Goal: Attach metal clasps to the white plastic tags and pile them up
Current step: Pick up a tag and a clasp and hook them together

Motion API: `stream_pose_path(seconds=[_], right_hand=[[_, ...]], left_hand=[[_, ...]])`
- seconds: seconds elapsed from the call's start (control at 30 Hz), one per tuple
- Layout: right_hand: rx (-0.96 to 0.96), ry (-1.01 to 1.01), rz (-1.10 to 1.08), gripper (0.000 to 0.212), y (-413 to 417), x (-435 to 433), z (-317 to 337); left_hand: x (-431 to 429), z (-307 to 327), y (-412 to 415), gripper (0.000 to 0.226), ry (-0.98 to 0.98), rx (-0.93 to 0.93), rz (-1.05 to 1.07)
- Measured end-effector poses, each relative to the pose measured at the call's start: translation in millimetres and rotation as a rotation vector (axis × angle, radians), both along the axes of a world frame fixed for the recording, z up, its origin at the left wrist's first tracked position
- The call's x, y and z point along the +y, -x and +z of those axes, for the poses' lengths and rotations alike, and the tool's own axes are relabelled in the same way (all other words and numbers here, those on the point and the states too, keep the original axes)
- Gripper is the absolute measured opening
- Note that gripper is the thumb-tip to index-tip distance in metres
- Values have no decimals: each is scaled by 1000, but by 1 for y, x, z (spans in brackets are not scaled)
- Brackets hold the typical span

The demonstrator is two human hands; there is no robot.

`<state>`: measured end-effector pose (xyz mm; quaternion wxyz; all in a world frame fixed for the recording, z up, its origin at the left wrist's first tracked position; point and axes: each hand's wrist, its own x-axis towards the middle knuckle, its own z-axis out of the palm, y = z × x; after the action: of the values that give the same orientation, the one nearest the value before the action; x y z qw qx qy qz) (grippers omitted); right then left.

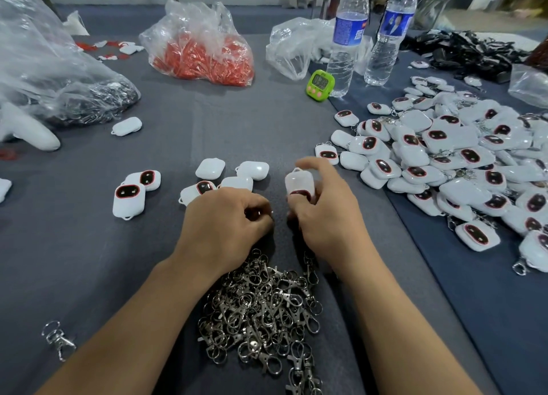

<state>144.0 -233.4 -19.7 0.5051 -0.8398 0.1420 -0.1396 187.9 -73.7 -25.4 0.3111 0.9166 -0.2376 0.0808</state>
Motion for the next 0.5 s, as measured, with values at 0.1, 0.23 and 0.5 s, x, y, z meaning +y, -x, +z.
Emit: stream_pose_path(seconds=[0.1,0.23,0.5], right_hand=[[8,-15,-35,22,-1,-3,-1],[-4,17,27,12,1,-9,2],[6,65,74,14,2,-8,0]], left_hand=[[0,-1,0,3,-3,6,-3],[0,-3,-1,16,15,10,4],[0,-3,0,22,21,10,-22]])
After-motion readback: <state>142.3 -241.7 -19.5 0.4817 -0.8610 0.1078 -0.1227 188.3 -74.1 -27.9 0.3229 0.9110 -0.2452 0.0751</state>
